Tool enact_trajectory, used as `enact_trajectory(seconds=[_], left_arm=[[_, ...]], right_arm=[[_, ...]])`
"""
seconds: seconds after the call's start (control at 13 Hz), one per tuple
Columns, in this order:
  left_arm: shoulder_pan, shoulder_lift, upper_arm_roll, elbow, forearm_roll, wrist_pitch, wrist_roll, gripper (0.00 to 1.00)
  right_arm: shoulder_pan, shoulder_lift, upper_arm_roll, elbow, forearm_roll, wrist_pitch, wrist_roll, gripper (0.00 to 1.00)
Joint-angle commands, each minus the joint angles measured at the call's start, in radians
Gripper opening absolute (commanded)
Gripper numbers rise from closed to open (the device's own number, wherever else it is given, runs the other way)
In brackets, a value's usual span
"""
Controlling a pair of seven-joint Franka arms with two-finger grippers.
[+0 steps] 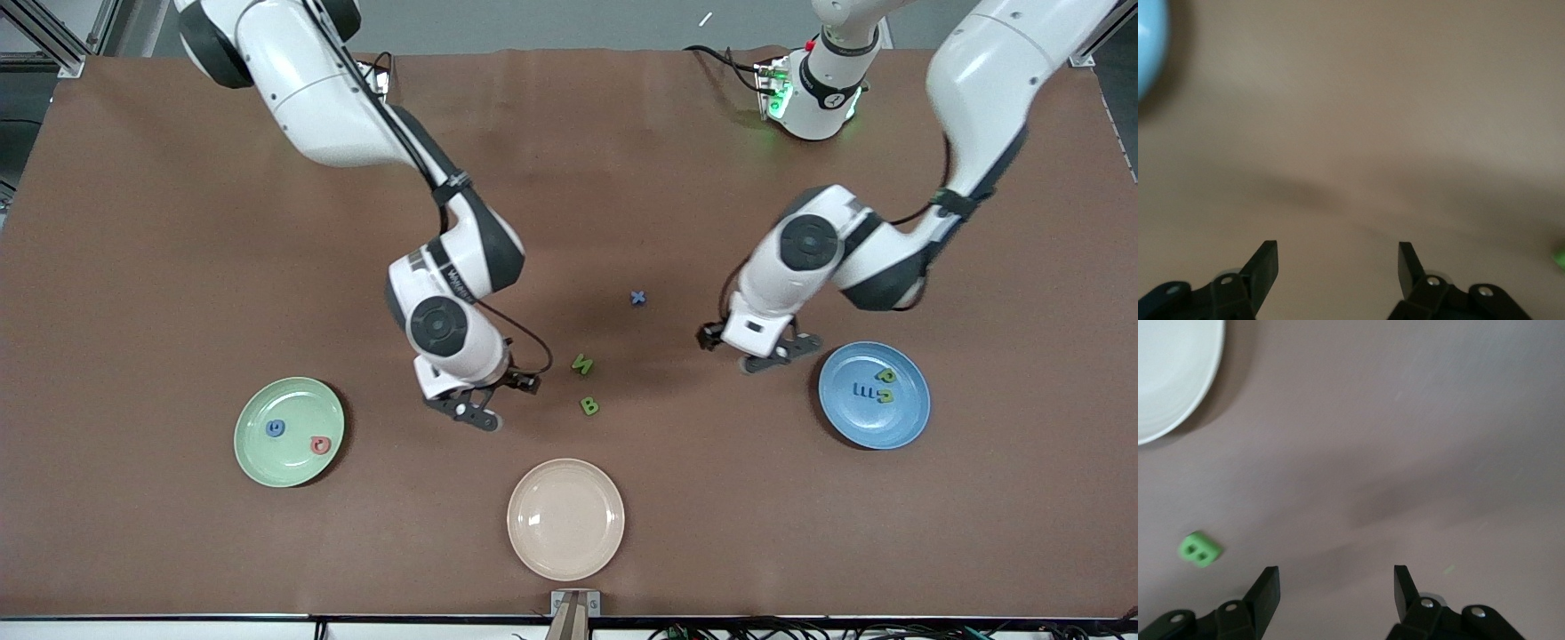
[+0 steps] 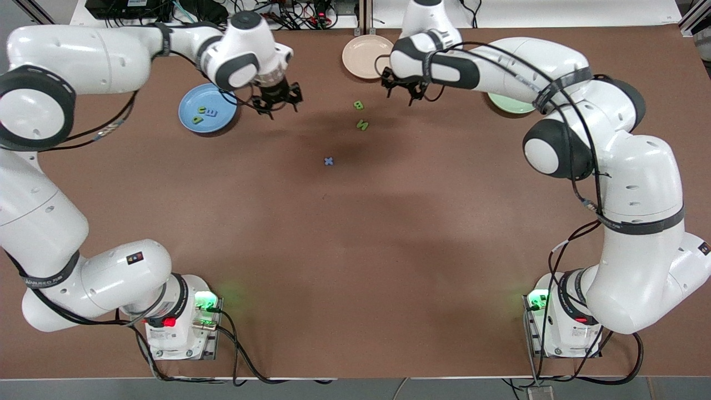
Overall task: Sort upper and lower case letters into plates
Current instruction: 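Grasp the x with the left gripper while the right gripper grasps the N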
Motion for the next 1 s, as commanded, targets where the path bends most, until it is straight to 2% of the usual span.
enact_trajectory(seconds=[0.0,0.23,0.46,0.61,0.92], left_arm=[[-0.044,0.037,0.003,0.009,-0.008,0.03,-0.059,0.78],[-0.115,0.08,0.021,0.012,0.008,0.092,-0.134,0.76],[-0.249,0.081,0.13,0.024,0.008,0.159,-0.2,0.74],[-0.345,0.095,0.202,0.064,-0.003,0.159,-0.255,0.74],[-0.389,0.097,0.219,0.052,-0.008,0.158,-0.332,0.74]], right_arm=[[0.052,0.024,-0.011,-0.013,0.001,0.04,0.146,0.77],[0.11,0.061,-0.013,-0.012,-0.001,0.111,0.226,0.77],[0.124,0.105,-0.013,-0.006,0.003,0.203,0.232,0.77],[0.126,0.127,-0.013,0.001,0.003,0.25,0.256,0.77],[0.141,0.142,-0.013,0.022,0.003,0.259,0.256,0.77]])
